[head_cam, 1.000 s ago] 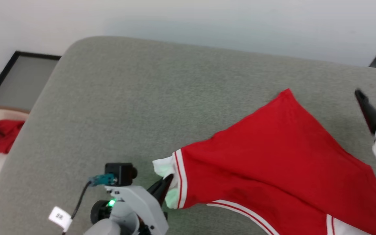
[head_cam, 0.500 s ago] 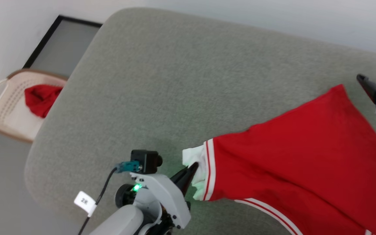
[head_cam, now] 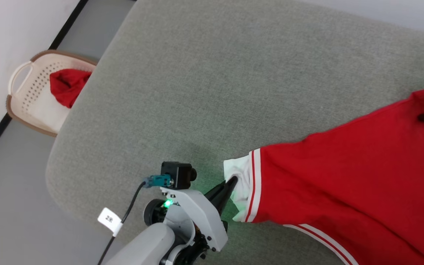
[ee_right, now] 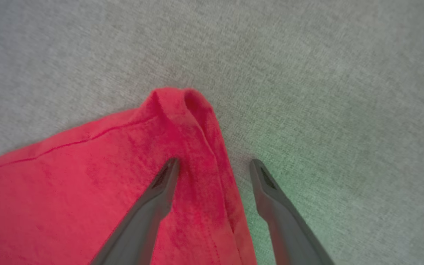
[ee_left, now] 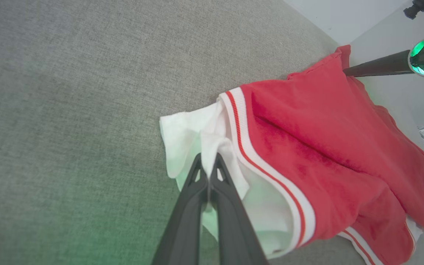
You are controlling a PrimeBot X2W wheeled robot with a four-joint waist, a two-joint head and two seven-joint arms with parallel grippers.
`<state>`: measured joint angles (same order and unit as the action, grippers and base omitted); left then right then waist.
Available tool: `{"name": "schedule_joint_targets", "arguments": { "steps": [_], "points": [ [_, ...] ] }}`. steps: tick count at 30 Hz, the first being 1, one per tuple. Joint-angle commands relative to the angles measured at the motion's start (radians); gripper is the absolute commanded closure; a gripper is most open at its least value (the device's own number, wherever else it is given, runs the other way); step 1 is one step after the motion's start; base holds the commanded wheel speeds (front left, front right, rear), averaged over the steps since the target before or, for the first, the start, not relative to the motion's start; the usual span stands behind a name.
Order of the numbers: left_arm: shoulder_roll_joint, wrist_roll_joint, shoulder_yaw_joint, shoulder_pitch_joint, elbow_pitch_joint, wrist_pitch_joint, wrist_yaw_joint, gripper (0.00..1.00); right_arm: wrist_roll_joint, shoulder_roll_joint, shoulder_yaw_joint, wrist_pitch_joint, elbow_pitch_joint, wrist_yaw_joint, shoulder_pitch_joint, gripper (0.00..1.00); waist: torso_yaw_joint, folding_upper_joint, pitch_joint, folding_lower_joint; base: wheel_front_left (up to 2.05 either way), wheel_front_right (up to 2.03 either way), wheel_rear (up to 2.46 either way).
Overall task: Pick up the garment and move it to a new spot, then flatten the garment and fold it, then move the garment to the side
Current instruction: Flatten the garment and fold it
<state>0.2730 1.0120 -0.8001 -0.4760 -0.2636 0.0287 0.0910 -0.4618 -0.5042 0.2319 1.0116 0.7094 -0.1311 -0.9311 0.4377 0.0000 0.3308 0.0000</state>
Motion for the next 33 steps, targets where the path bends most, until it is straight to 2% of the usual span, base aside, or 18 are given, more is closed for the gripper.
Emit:
{"name": "schedule_joint_targets", "arguments": {
  "steps": [1,5,6,7,10,16,21,26,33],
  "points": [
    [-0.005,-0.001,-0.001,-0.013,-0.007,-0.005,-0.006,1.0,0.011,0.005,0.003,0.023,0.025,0.001,-0.018,0.0,0.011,0.0,0.011,0.0,0.0,0.0,0.0],
    [-0.012,0.002,-0.002,-0.017,-0.023,-0.01,-0.013,1.0,0.035,0.028,-0.007,0.072,0.092,0.001,-0.039,0.0,0.015,0.0,0.017,0.0,0.0,0.0,0.0],
    [-0.014,0.003,-0.002,-0.018,-0.026,-0.011,-0.015,1.0,0.041,0.034,-0.009,0.086,0.106,0.001,-0.04,0.23,0.015,0.0,0.018,0.0,0.0,0.0,0.0],
    [-0.015,0.003,-0.003,-0.019,-0.029,-0.012,-0.015,1.0,0.05,0.035,-0.014,0.097,0.119,0.001,-0.044,1.0,0.016,0.0,0.018,0.0,0.0,0.0,0.0],
    [-0.018,0.004,-0.003,-0.022,-0.037,-0.014,-0.017,1.0,0.079,0.035,-0.017,0.126,0.141,0.001,-0.057,1.0,0.017,0.0,0.018,0.0,0.0,0.0,0.0],
    [-0.01,0.01,0.003,-0.019,-0.047,-0.017,-0.016,1.0,0.117,0.042,-0.072,0.111,0.16,0.001,-0.101,1.0,0.001,0.0,0.007,0.0,0.0,0.0,0.0],
    [0.016,0.023,0.011,-0.031,-0.039,0.022,-0.006,1.0,0.13,0.085,-0.131,0.085,0.179,0.001,-0.133,1.0,-0.027,0.0,-0.027,0.0,0.0,0.0,0.0],
    [0.07,0.042,0.016,-0.081,-0.004,0.13,0.015,1.0,0.148,0.132,-0.164,0.061,0.174,0.001,-0.156,1.0,-0.065,0.0,-0.077,0.0,0.0,0.0,0.0],
    [0.183,0.048,0.035,-0.245,0.038,0.343,0.056,1.0,0.128,0.185,-0.146,-0.002,0.109,0.001,-0.194,1.0,-0.129,0.0,-0.148,0.0,0.0,0.0,0.0]
  ]
}}
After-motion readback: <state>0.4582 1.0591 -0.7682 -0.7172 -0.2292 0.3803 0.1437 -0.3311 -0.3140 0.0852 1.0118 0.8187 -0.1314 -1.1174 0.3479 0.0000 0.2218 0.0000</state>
